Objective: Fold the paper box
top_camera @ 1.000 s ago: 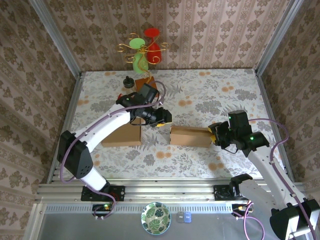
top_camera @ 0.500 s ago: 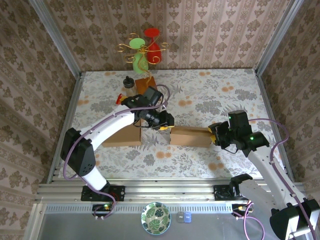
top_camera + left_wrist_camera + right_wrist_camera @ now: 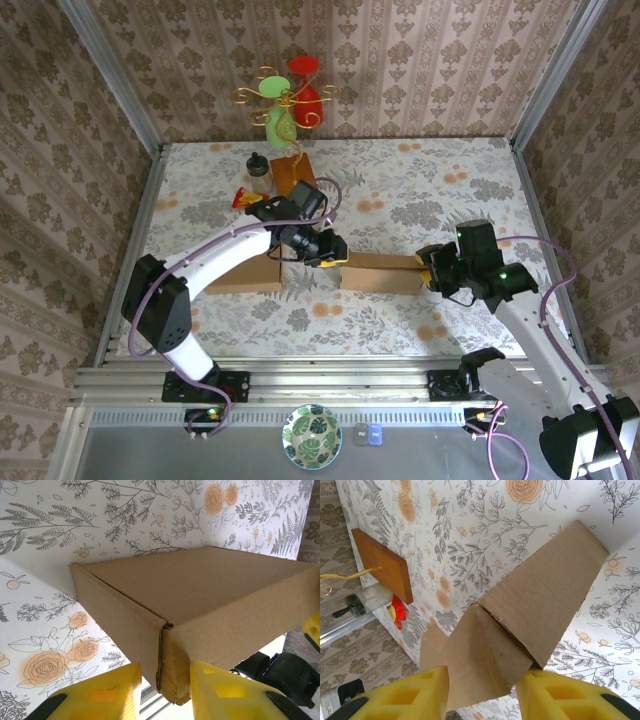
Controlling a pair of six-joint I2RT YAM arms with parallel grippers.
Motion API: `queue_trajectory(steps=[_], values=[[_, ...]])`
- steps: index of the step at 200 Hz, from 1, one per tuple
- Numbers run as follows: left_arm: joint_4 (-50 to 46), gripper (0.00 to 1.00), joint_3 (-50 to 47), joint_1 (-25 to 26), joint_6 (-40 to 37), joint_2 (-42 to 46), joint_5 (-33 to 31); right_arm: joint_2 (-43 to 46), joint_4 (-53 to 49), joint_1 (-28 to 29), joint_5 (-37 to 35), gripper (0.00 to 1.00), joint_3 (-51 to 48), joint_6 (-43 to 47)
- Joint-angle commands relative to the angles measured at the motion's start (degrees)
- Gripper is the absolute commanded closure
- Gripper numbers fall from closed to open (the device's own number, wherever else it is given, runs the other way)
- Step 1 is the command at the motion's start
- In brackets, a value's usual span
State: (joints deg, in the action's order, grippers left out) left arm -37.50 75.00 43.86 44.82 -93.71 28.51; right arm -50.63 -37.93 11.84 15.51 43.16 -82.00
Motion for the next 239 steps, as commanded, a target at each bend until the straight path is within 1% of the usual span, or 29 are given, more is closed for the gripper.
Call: queue_trajectory(steps=[1,35,74,90,117,149,169,197,239], values=[[-2.6,0.7,-1.96,0.47,-2.24,-0.91,-2.67,-1.1,-8.09,0.07,-1.18,0.54,0.72,2.84],[-2.31,0.71,-2.72,0.61,-2.36,-0.78,-3.13,-0.14,-13.3,-0.36,-1.47,0.52,4.88,7.12],[-2.14,0.73,-2.58,0.62,-2.44,-1.02,-3.31,3.11,-17.1,-1.02,-0.39,0.54,4.51,6.94],[-2.06,0.74,-2.4,0.65,-2.43,-1.31,-3.21,3.85,-16.65,-1.09,-0.3,0.55,3.34,6.53],[-2.25,0.75,-2.03,0.68,-2.67,-1.56,-2.94,3.0,-13.06,-1.37,0.14,0.55,2.11,5.88],[-2.35,0.75,-1.88,0.71,-2.68,-1.49,-3.11,0.57,-12.52,-1.42,-0.21,0.55,5.18,7.1],[-2.23,0.76,-1.88,0.71,-2.61,-1.43,-3.3,-0.08,-12.82,-1.48,-0.21,0.56,5.21,7.29],[-2.05,0.76,-1.83,0.8,-2.62,-1.5,-3.38,0.5,-12.48,-1.55,-0.99,0.59,2.31,7.26],[-1.44,0.76,-2.31,1.2,-2.55,-1.65,-3.38,0.04,-12.38,-3.08,-2.03,0.59,-3.17,9.54]])
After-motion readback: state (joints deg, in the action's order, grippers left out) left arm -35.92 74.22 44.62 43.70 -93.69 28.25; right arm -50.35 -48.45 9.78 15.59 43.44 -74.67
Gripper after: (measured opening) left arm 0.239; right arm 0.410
